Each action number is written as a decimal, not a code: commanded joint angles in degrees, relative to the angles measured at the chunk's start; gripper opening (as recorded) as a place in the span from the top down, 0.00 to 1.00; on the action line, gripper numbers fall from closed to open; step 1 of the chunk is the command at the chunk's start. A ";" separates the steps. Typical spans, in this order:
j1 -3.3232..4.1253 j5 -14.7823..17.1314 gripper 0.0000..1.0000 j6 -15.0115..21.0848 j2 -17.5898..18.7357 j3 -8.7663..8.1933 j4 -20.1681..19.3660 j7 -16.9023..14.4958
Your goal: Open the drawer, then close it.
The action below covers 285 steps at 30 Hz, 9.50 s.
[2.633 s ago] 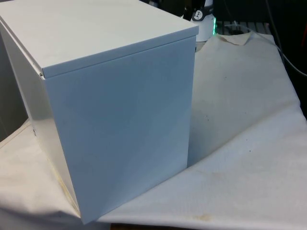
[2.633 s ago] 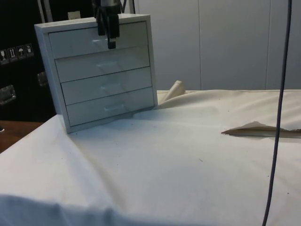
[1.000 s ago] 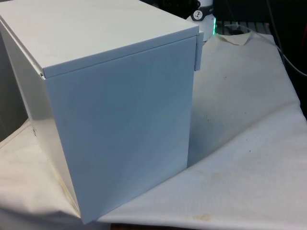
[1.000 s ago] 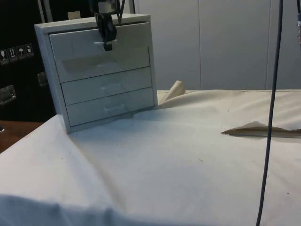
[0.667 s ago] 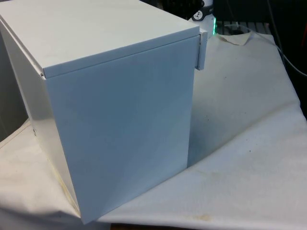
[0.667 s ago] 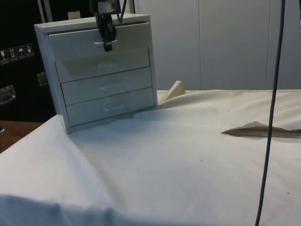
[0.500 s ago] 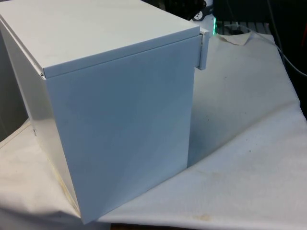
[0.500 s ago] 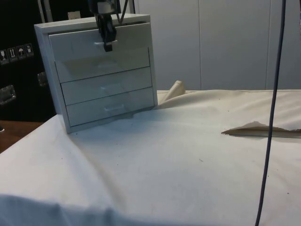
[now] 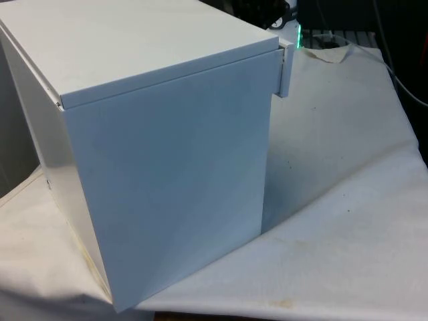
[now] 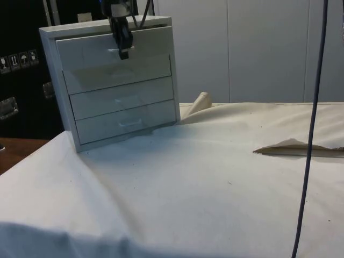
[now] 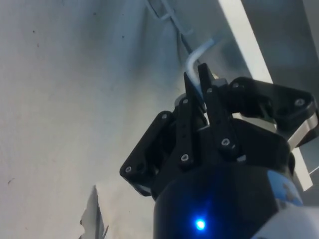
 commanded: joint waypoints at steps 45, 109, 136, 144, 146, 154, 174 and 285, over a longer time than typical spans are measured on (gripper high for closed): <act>1.20 -11.69 1.00 -2.69 -9.51 4.81 -4.81 12.32; 1.32 -27.50 1.00 -6.70 -19.71 17.70 -17.99 33.69; 0.00 -30.19 1.00 -6.25 -18.39 17.82 -17.25 34.66; -0.23 -30.54 1.00 -7.79 -19.25 17.65 -16.04 34.55; -0.17 -30.71 1.00 -8.48 -19.82 17.93 -15.81 34.89; -0.06 -30.94 1.00 -9.45 -20.40 18.68 -15.64 35.24; -0.11 -30.65 0.53 -10.14 -19.14 20.00 -14.95 35.70; -0.86 -36.96 1.00 -0.86 -13.75 15.58 -16.10 37.24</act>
